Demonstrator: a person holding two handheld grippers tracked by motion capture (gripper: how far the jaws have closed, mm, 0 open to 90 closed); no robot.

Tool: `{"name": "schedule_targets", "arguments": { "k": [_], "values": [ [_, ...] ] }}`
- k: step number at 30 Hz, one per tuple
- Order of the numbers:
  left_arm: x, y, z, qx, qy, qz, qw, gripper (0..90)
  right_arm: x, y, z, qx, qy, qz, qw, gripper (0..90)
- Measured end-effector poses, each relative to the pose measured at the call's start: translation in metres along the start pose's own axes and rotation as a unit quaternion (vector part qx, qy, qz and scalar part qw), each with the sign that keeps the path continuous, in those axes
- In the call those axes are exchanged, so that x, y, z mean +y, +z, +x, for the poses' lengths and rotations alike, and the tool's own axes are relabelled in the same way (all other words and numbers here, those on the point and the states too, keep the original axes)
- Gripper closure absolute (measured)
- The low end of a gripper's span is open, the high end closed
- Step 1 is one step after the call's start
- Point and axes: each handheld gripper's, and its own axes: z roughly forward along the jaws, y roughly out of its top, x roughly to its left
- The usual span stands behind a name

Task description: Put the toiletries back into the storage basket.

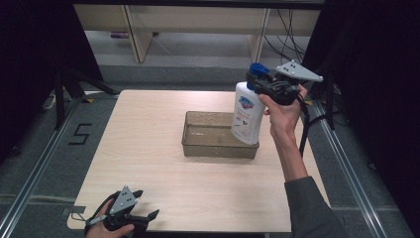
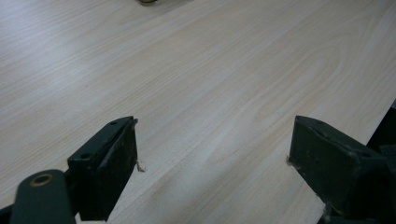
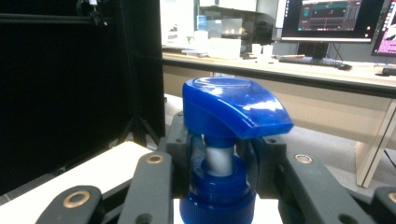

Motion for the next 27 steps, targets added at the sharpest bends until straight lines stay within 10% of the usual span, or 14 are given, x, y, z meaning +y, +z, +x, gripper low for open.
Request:
{"name": "schedule_targets", "arguments": {
  "k": [27],
  "values": [
    [0.0, -0.001, -0.001, -0.005, 0.005, 0.002, 1.0, 14.8, -0.031, 0.025, -0.004, -0.004, 0.005, 0.016, 0.9999, 66.0]
  ]
}}
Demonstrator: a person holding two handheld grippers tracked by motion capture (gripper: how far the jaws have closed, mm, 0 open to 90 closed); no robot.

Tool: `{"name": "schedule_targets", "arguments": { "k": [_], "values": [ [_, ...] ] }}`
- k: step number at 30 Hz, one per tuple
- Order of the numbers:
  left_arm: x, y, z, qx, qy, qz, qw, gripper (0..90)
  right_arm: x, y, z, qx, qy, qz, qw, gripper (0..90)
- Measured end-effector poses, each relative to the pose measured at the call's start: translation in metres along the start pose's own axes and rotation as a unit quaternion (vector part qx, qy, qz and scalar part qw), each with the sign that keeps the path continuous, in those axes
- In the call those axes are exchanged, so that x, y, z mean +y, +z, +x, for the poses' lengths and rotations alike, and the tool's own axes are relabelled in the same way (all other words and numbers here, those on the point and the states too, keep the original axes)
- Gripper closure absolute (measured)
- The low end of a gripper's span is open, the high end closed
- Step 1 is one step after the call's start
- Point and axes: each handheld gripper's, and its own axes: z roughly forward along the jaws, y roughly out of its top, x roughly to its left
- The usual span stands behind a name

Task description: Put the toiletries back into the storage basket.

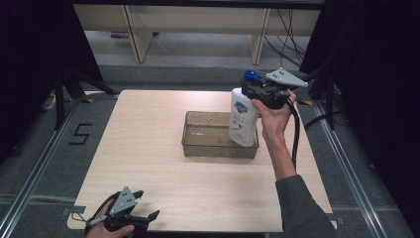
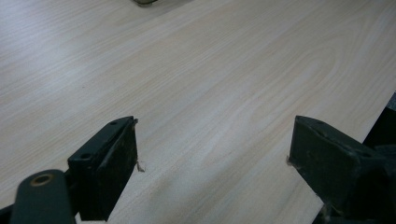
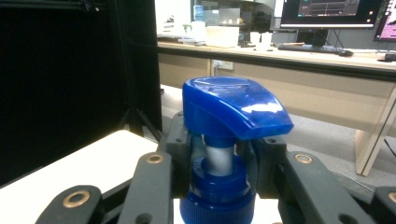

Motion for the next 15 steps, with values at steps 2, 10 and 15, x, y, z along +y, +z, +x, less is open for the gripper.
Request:
{"name": "schedule_targets", "arguments": {
  "k": [2, 10, 15],
  "values": [
    [0.0, 0.0, 0.0, 0.0, 0.0, 0.001, 1.0, 14.8, -0.003, 0.0, -0.002, -0.001, 0.007, -0.002, 1.0, 66.0],
    [0.0, 0.0, 0.0, 0.0, -0.001, -0.001, 1.0, 14.8, -0.013, 0.0, -0.006, -0.003, 0.003, 0.002, 1.0, 66.0],
    [0.0, 0.0, 0.001, 0.001, 0.005, 0.005, 1.0, 14.8, -0.02, -0.001, -0.009, -0.003, 0.019, 0.006, 0.9998, 66.0]
  ]
}}
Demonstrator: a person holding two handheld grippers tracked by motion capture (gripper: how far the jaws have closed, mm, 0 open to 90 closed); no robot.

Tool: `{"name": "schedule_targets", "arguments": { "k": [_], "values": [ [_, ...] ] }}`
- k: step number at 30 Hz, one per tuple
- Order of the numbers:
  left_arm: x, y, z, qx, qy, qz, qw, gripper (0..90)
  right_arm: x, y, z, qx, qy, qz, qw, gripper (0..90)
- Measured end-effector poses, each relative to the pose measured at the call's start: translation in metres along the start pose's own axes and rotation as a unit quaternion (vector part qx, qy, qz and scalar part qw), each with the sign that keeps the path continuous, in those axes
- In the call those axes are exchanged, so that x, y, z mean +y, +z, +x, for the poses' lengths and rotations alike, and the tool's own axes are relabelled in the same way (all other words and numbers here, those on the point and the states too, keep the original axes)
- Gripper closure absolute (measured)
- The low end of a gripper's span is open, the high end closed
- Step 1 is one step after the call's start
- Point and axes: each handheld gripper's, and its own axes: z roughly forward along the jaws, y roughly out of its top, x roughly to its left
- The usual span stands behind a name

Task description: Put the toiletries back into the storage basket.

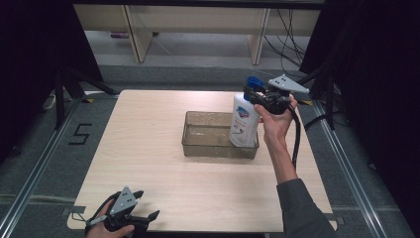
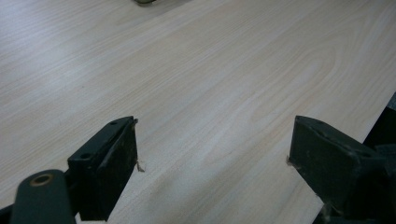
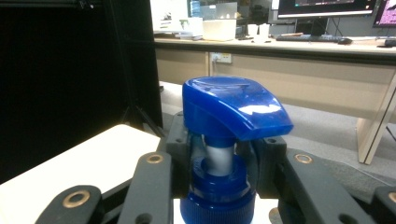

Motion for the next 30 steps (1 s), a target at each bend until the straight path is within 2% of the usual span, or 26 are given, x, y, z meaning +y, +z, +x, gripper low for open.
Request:
{"name": "schedule_targets", "arguments": {
  "k": [2, 3, 12, 13, 17, 23, 25, 26, 27, 29, 30],
  "values": [
    [0.0, 0.0, 0.0, 0.0, 0.0, 0.0, 1.0, 14.8, -0.002, 0.0, 0.0, 0.0, 0.007, 0.002, 1.0, 66.0],
    [0.0, 0.0, 0.0, 0.0, 0.0, 0.0, 1.0, 14.8, -0.003, 0.0, 0.0, -0.001, 0.001, 0.003, 1.0, 66.0],
    [0.0, 0.0, 0.0, 0.003, -0.001, 0.0, 1.0, 14.8, -0.01, -0.001, -0.001, 0.0, 0.012, 0.006, 0.9999, 66.0],
    [0.0, 0.001, -0.001, 0.002, -0.009, -0.006, 0.9999, 14.8, -0.011, -0.002, -0.001, -0.001, 0.011, 0.005, 0.9999, 66.0],
    [0.0, 0.001, 0.0, 0.003, -0.002, -0.001, 1.0, 14.8, -0.014, -0.003, -0.001, -0.003, 0.005, 0.003, 1.0, 66.0],
    [0.0, 0.001, 0.0, 0.005, -0.002, -0.001, 1.0, 14.8, -0.021, -0.004, -0.003, -0.005, 0.014, 0.01, 0.9998, 65.9],
    [0.0, 0.001, -0.001, 0.004, -0.003, 0.0, 1.0, 14.8, -0.024, -0.004, -0.004, -0.004, 0.006, 0.004, 1.0, 65.9],
    [-0.001, 0.001, 0.0, 0.002, -0.003, -0.001, 1.0, 14.8, -0.024, -0.006, -0.003, -0.004, 0.015, 0.002, 0.9999, 65.9],
    [-0.001, 0.001, -0.001, 0.002, -0.003, -0.001, 1.0, 14.8, -0.024, -0.006, -0.004, -0.005, 0.005, 0.001, 1.0, 65.9],
    [-0.001, 0.002, -0.002, 0.001, -0.009, -0.006, 0.9999, 14.8, -0.026, -0.008, -0.003, -0.004, 0.002, -0.003, 1.0, 65.8],
    [-0.001, 0.002, -0.002, 0.002, -0.009, -0.007, 0.9999, 14.8, -0.027, -0.01, -0.001, -0.001, 0.011, 0.0, 0.9999, 65.8]
  ]
}}
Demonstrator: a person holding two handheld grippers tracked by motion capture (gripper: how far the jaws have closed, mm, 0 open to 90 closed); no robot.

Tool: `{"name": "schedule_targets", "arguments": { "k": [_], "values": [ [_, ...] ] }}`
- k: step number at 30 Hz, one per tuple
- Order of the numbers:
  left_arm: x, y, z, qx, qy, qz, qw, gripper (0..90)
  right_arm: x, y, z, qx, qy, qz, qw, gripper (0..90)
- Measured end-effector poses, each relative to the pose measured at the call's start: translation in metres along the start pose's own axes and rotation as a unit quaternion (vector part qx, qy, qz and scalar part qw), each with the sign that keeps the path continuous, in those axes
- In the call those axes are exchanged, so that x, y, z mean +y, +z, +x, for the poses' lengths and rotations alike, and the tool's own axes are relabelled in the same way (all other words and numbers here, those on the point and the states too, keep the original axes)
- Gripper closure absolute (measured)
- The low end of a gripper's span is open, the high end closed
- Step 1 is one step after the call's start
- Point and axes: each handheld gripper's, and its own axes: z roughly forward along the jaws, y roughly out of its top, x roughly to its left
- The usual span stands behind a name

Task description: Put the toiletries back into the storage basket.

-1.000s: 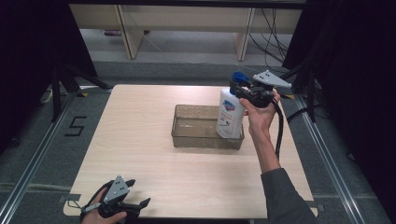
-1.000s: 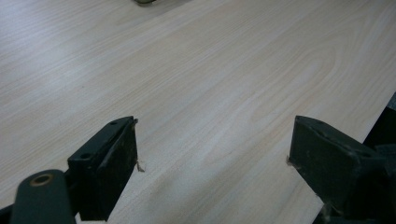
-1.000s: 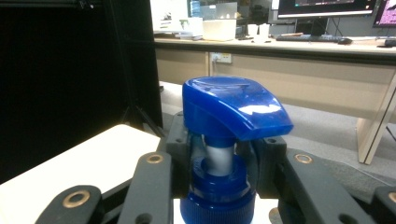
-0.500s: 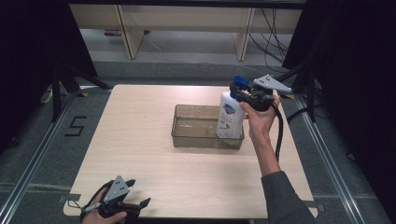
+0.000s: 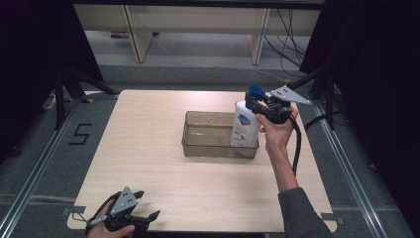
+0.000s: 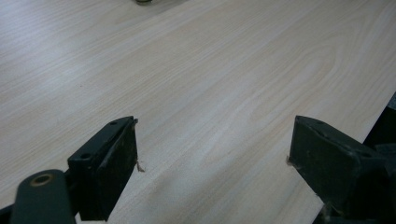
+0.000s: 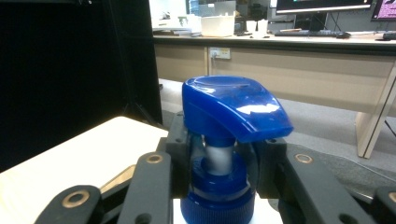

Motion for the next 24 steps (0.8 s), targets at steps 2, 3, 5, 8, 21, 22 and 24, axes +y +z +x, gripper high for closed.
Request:
{"name": "schedule_targets", "arguments": {
  "k": [2, 3, 5, 8, 21, 22, 24],
  "values": [
    [0.0, 0.0, 0.0, 0.0, 0.001, 0.001, 1.0, 14.8, -0.001, -0.003, 0.0, -0.003, -0.011, -0.003, 0.9999, 65.7],
    [0.0, 0.001, 0.0, -0.001, -0.003, -0.002, 1.0, 14.8, -0.002, -0.004, 0.001, -0.006, -0.009, -0.001, 0.9999, 65.7],
    [0.0, 0.0, 0.0, 0.0, 0.0, 0.0, 1.0, 14.8, -0.005, -0.008, 0.003, -0.006, -0.004, -0.005, 1.0, 65.6],
    [0.0, 0.0, 0.0, 0.001, 0.004, 0.001, 1.0, 14.8, -0.007, -0.01, 0.004, -0.004, -0.015, -0.013, 0.9998, 65.5],
    [0.0, 0.0, 0.002, 0.002, 0.011, 0.01, 0.9999, 14.8, -0.011, -0.013, 0.015, -0.011, -0.029, -0.02, 0.9993, 65.0],
    [-0.001, 0.0, 0.001, 0.004, 0.005, 0.005, 1.0, 14.8, -0.011, -0.013, 0.015, -0.012, -0.032, -0.02, 0.9992, 64.5],
    [-0.001, 0.0, 0.001, 0.003, 0.005, 0.005, 1.0, 14.8, -0.011, -0.012, 0.015, -0.018, -0.014, -0.019, 0.9996, 57.2]
  ]
}}
